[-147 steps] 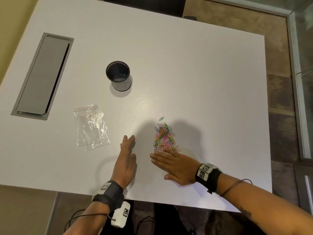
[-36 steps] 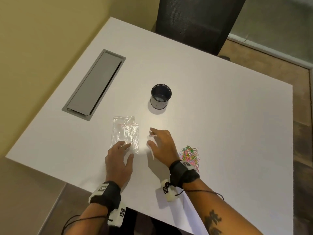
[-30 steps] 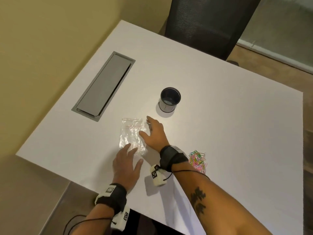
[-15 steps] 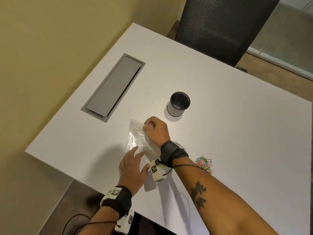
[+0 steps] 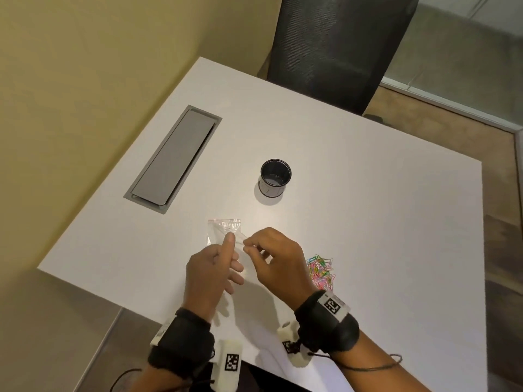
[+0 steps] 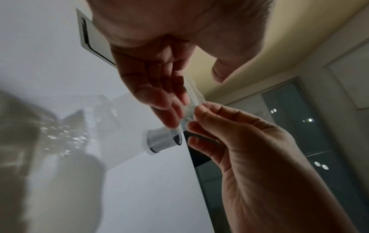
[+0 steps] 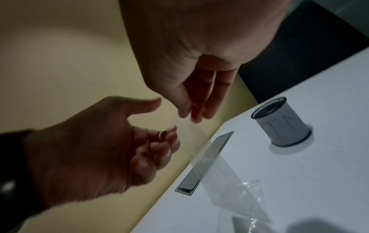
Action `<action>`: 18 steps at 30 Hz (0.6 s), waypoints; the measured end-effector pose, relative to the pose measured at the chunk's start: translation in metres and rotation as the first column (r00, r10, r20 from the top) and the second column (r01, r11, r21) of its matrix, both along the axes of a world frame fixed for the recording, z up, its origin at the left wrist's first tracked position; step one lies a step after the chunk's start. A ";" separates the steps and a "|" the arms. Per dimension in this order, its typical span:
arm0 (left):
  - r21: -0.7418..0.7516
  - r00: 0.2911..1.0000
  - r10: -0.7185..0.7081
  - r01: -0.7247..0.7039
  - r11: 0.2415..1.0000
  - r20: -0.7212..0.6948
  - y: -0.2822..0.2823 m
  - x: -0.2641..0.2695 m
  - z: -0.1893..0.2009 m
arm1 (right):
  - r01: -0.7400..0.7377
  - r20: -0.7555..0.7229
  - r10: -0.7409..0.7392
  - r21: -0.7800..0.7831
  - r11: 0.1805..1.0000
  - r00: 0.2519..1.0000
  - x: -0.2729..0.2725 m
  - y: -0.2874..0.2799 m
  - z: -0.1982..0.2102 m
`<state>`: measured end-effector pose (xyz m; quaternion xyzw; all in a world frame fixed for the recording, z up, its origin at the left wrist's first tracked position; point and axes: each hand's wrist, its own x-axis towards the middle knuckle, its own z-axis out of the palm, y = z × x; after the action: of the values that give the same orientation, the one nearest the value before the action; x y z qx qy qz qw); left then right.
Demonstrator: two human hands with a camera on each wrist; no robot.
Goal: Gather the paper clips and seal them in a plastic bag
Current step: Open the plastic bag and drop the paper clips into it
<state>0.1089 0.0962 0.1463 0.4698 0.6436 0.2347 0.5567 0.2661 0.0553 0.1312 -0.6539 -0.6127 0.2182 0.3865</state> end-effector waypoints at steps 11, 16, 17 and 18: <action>-0.039 0.953 -0.264 0.262 0.964 -0.149 -0.025 0.070 0.012 | 0.146 -0.051 -0.152 -0.102 0.984 0.987 0.048 -0.078 0.010; 0.006 0.867 -0.441 0.455 0.891 -0.232 -0.033 0.096 0.017 | 0.271 -0.100 -0.281 -0.100 0.957 0.954 0.072 -0.098 0.003; 0.012 0.850 -0.471 0.487 0.873 -0.235 -0.036 0.100 0.017 | 0.285 -0.119 -0.299 -0.117 0.951 0.947 0.076 -0.101 0.002; 0.012 0.831 -0.503 0.520 0.854 -0.237 -0.038 0.103 0.018 | 0.296 -0.138 -0.314 -0.136 0.946 0.939 0.080 -0.104 0.002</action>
<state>0.2123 0.0586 0.1642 0.6689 0.5440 0.0467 0.5045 0.3463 -0.0492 0.1331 -0.7424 -0.4580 0.2412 0.4254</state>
